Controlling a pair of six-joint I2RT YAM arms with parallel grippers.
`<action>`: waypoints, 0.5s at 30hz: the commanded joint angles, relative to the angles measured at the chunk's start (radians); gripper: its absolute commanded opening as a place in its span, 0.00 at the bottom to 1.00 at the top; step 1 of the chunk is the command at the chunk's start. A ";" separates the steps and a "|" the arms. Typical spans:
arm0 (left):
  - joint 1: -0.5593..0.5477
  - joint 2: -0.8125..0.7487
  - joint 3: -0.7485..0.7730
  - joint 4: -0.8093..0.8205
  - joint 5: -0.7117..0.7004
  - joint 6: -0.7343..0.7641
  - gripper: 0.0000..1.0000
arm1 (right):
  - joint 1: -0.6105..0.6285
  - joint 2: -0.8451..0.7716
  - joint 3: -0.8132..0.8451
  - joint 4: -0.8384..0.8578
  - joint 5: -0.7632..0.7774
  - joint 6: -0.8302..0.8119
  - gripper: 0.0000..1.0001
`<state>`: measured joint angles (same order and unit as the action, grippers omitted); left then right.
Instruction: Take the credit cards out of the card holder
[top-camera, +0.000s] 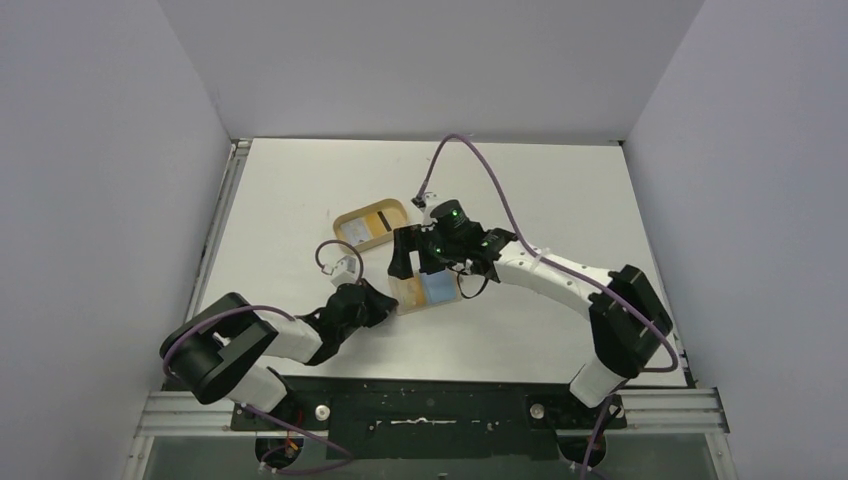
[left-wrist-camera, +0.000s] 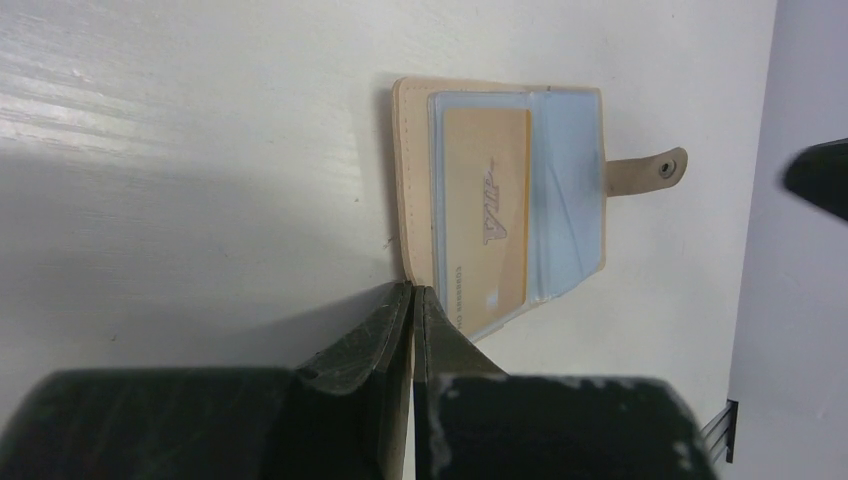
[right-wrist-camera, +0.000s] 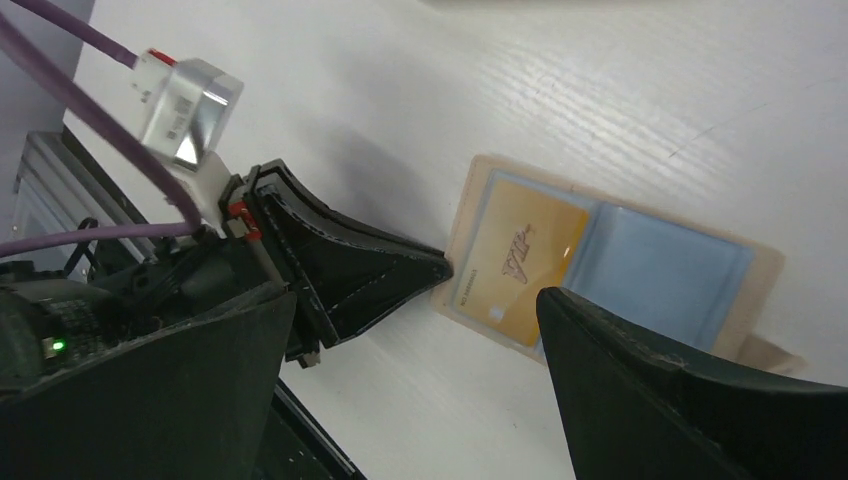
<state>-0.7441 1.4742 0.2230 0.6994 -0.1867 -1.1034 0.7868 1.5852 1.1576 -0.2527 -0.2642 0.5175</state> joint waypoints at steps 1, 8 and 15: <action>-0.001 0.031 0.009 -0.072 0.024 0.040 0.00 | -0.017 0.067 -0.027 0.123 -0.129 0.046 0.98; -0.003 0.043 0.007 -0.051 0.038 0.045 0.00 | -0.047 0.148 -0.036 0.170 -0.151 0.056 0.95; -0.002 0.039 0.006 -0.052 0.039 0.051 0.00 | -0.062 0.179 -0.084 0.203 -0.116 0.064 0.95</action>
<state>-0.7444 1.4918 0.2298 0.7147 -0.1692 -1.0904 0.7341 1.7657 1.1015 -0.1307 -0.3927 0.5655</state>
